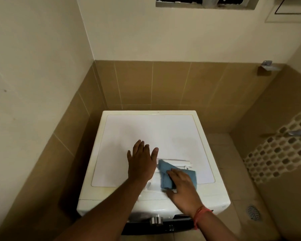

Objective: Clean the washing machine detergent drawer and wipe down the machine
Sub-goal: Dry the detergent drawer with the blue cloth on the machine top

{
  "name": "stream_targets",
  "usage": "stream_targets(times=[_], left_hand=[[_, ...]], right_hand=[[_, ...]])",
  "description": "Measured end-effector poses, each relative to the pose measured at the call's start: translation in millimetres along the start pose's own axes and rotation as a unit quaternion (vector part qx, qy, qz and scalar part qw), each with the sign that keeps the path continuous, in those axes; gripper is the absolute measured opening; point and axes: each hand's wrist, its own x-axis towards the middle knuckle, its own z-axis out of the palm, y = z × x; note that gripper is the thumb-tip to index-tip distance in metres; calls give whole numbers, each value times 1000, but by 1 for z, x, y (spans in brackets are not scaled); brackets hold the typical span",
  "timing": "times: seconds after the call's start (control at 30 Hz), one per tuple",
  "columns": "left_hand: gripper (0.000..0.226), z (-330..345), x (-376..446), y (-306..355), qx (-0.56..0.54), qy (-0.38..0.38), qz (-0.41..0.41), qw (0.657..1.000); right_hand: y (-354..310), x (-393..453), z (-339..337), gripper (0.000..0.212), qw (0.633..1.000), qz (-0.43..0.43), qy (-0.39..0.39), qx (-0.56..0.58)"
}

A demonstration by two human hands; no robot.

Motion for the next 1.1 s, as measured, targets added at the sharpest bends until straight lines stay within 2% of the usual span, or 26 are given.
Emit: stream_targets(times=[0.13,0.23,0.33,0.4,0.47,0.57,0.73,0.93,1.0,1.1], left_hand=[[64,-1,0,1,18,-18,5,1000],[73,-5,0,3,23,-19,0,1000],[89,-7,-1,5,66,-8,13,998],[91,-6,0,8,77,-17,10,997],[87,-4,2,9,82,-34,5,996],[83,-3,3,9,77,-49,-9,996],[83,-6,3,11,63,-57,-25,996],[84,-3,3,10,57,-53,-33,996],[84,-3,4,9,45,-55,-34,997],[81,-4,4,10,23,-61,-37,997]], right_hand=[[-24,15,11,39,997,-75,-1,31],[-2,14,4,43,990,-121,34,-59],[29,0,-9,52,990,-65,72,-107],[38,-4,-12,60,987,-33,69,-138],[31,1,-6,71,985,-39,49,-158],[1,12,7,75,987,-89,27,-134],[-1,19,4,70,979,-156,11,-130],[53,-1,-27,61,985,-90,34,-142],[46,5,-21,60,983,-85,36,-160],[11,21,-2,62,979,-122,19,-160]])
